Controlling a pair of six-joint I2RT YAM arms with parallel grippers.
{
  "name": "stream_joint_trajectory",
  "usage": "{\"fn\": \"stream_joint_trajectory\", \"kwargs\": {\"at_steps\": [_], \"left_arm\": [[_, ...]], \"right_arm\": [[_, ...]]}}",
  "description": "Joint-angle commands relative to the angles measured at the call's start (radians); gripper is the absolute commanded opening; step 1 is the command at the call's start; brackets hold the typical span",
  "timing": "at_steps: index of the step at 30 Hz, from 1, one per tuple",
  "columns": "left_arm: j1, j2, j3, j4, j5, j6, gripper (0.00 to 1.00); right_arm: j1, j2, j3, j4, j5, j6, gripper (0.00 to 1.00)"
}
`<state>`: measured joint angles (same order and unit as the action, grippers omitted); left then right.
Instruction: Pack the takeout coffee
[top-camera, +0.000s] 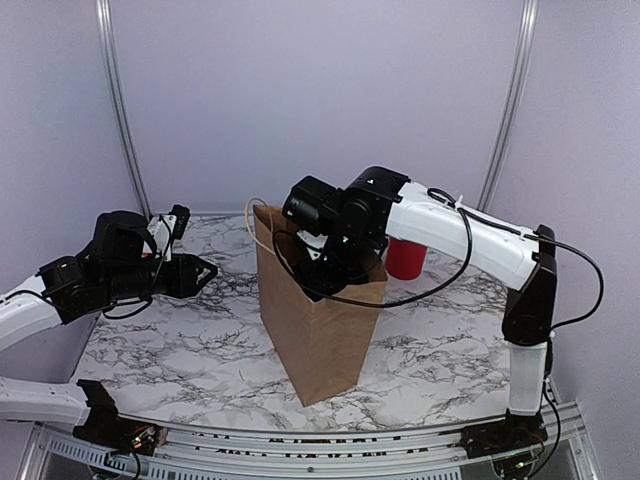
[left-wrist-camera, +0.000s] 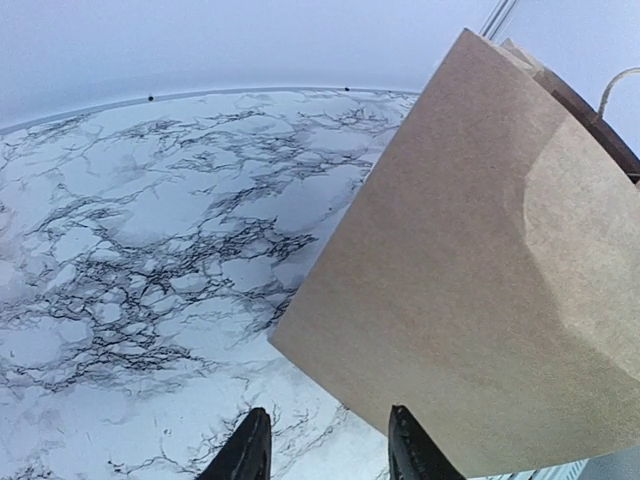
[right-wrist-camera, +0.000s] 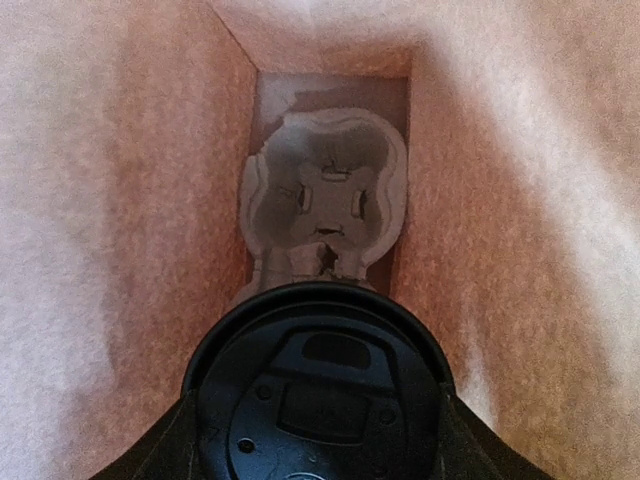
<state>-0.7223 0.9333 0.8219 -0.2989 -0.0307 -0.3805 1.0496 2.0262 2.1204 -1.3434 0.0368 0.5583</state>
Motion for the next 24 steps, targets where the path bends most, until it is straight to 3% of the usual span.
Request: {"fn": "stream_joint_trajectory", "kwargs": {"at_steps": [1,12,24], "left_arm": [[0.035,-0.001,0.009,-0.048,0.019,0.067,0.41],[0.095,-0.008,-0.011,-0.051,0.018,0.092,0.41],[0.098,0.013,-0.013,-0.054,0.000,0.109,0.41]], "right_arm": [[-0.005,-0.015,-0.045,0.027,-0.025,0.016,0.60],[0.001,-0.025,-0.209,0.074,-0.035,0.011,0.59],[0.006,-0.007,-0.258,0.096,-0.019,0.003,0.59]]}}
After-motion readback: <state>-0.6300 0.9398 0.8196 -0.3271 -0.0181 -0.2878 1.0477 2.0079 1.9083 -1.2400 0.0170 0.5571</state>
